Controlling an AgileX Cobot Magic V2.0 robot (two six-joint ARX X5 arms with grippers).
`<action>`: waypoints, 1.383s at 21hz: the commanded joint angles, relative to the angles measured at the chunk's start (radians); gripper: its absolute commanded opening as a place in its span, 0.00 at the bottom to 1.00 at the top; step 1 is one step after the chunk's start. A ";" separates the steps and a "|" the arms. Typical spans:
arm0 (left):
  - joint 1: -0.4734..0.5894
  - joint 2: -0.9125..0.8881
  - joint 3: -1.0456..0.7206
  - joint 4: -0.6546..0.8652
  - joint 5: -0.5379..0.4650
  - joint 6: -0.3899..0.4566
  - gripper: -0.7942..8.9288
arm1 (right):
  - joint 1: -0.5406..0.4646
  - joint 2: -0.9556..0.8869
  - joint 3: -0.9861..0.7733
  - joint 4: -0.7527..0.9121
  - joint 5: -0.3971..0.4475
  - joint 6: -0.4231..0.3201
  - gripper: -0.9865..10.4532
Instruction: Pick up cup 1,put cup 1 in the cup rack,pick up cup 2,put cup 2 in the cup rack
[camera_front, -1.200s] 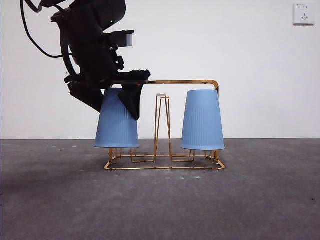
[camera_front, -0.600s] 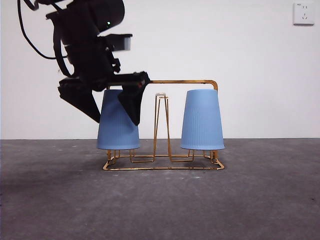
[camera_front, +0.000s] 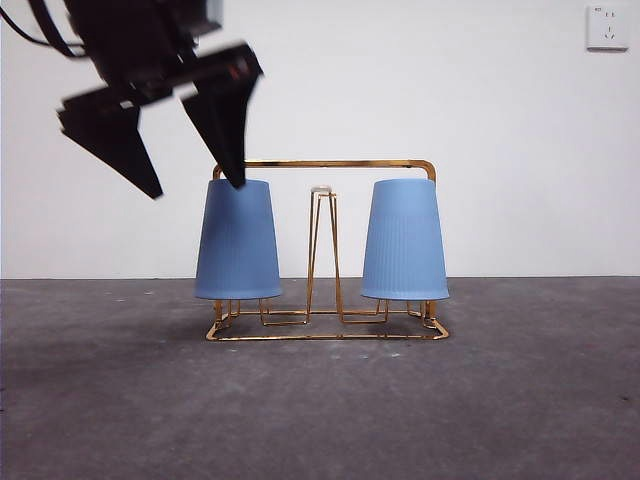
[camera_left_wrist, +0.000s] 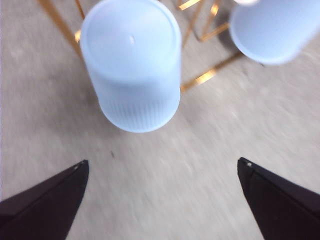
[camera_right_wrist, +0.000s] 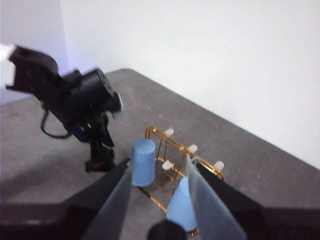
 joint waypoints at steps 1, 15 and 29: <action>0.002 -0.065 -0.008 -0.062 0.048 -0.013 0.60 | 0.000 0.002 -0.003 -0.031 0.001 0.005 0.25; 0.002 -0.512 -0.008 -0.266 0.434 -0.044 0.59 | 0.000 0.033 -0.004 -0.353 0.000 0.065 0.25; 0.002 -0.626 -0.008 -0.307 0.433 -0.058 0.07 | 0.000 0.033 -0.004 -0.354 0.000 0.087 0.08</action>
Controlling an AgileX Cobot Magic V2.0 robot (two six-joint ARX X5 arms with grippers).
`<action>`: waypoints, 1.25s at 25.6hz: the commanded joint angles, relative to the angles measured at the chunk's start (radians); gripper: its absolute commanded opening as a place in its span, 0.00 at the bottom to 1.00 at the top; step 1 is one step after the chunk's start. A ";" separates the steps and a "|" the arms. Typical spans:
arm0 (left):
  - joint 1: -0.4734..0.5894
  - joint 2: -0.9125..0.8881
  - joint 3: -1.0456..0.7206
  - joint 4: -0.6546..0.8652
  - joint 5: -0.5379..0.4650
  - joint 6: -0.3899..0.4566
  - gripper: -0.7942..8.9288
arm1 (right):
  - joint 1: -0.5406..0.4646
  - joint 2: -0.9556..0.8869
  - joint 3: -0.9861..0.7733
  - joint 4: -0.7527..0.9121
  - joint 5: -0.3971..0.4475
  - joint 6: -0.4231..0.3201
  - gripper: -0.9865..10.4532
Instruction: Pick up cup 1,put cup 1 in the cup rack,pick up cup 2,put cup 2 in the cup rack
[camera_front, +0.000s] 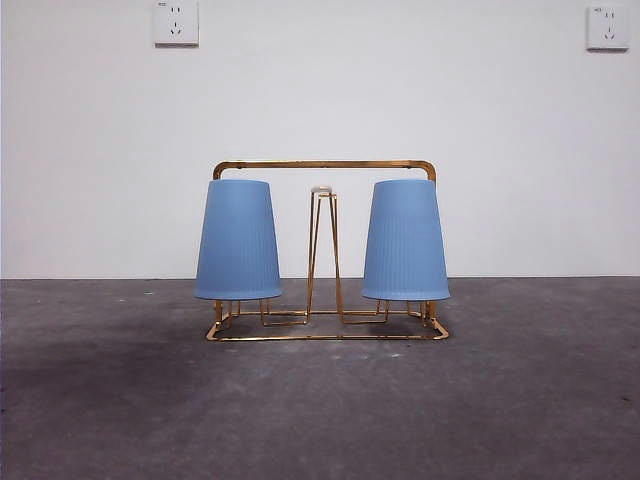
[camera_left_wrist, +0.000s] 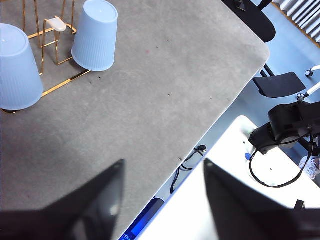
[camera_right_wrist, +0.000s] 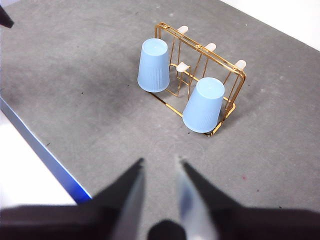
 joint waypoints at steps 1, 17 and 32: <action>0.002 -0.005 -0.008 0.002 0.005 -0.006 0.07 | 0.000 0.001 -0.004 -0.022 0.000 0.012 0.08; 0.002 0.006 -0.008 0.005 0.005 -0.005 0.08 | 0.000 0.001 -0.004 -0.021 0.000 0.011 0.09; 0.003 0.060 -0.008 0.072 -0.084 0.087 0.08 | 0.000 0.001 -0.004 -0.021 0.001 0.011 0.09</action>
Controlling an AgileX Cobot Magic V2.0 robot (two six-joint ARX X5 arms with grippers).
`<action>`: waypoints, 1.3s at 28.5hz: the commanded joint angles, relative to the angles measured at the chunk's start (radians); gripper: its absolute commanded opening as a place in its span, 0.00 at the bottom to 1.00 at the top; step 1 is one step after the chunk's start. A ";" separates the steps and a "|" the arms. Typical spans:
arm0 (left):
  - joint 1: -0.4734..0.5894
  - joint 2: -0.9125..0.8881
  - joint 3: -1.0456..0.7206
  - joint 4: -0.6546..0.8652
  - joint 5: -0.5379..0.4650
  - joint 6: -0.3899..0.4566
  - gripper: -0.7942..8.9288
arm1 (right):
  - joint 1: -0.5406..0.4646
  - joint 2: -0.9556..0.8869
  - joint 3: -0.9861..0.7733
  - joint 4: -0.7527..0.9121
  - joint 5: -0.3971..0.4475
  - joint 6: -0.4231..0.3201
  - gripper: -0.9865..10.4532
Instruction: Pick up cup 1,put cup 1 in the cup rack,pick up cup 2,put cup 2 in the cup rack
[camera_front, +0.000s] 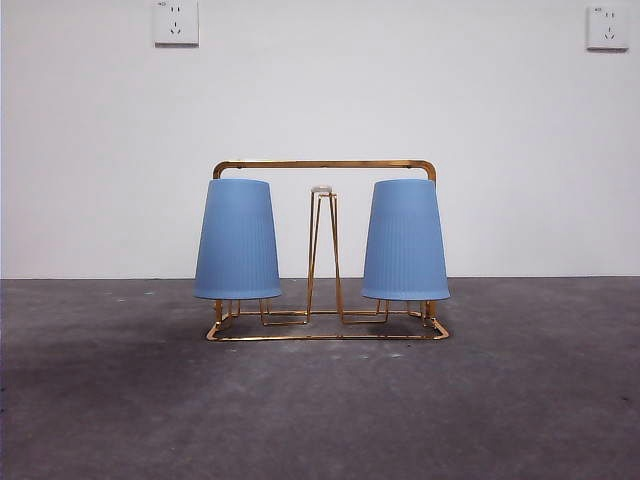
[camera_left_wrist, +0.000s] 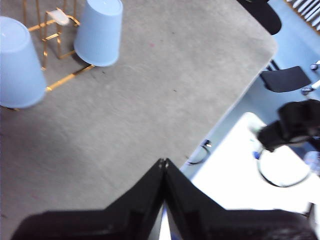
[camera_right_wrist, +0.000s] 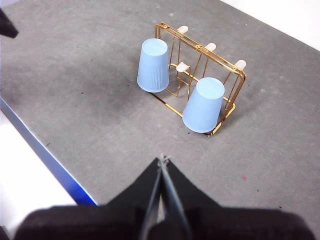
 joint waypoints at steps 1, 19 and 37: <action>0.003 0.005 -0.008 0.076 -0.089 0.096 0.08 | 0.000 0.001 -0.004 -0.021 0.001 0.011 0.09; 0.520 -0.192 -0.298 0.758 -0.007 0.422 0.08 | 0.000 0.002 -0.004 -0.021 0.000 0.011 0.09; 0.618 -0.749 -1.147 0.994 -0.045 0.344 0.08 | 0.000 0.002 -0.004 -0.021 0.001 0.011 0.09</action>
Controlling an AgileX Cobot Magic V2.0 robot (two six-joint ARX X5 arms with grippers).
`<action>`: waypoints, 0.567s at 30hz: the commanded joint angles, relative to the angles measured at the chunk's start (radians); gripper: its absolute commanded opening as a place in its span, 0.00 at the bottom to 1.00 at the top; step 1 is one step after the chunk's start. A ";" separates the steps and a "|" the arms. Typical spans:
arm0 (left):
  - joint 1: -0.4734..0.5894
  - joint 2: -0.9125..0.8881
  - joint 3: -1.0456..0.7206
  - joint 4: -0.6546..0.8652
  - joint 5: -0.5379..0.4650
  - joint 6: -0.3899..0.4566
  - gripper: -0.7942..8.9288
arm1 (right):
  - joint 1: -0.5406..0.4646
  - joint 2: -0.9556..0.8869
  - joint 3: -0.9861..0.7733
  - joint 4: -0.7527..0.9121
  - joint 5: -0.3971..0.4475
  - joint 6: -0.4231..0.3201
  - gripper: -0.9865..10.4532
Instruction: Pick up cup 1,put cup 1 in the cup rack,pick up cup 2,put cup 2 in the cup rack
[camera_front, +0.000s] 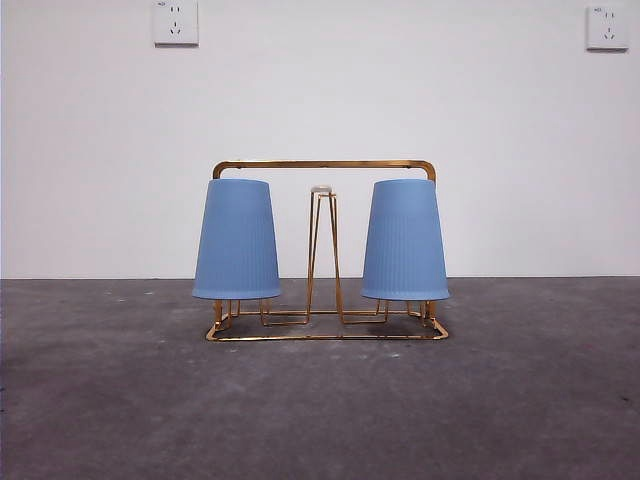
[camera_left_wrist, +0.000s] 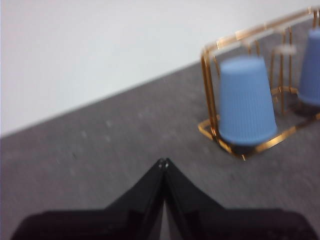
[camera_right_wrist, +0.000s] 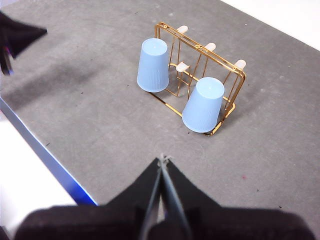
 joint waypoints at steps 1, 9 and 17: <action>0.003 -0.065 -0.071 0.014 -0.002 -0.048 0.08 | 0.000 0.001 -0.004 -0.021 0.001 0.011 0.09; 0.002 -0.202 -0.152 -0.076 -0.060 -0.121 0.08 | 0.000 0.001 -0.004 -0.021 0.001 0.011 0.09; -0.021 -0.205 -0.152 -0.072 -0.185 -0.260 0.08 | 0.000 0.006 -0.004 -0.021 0.000 0.011 0.09</action>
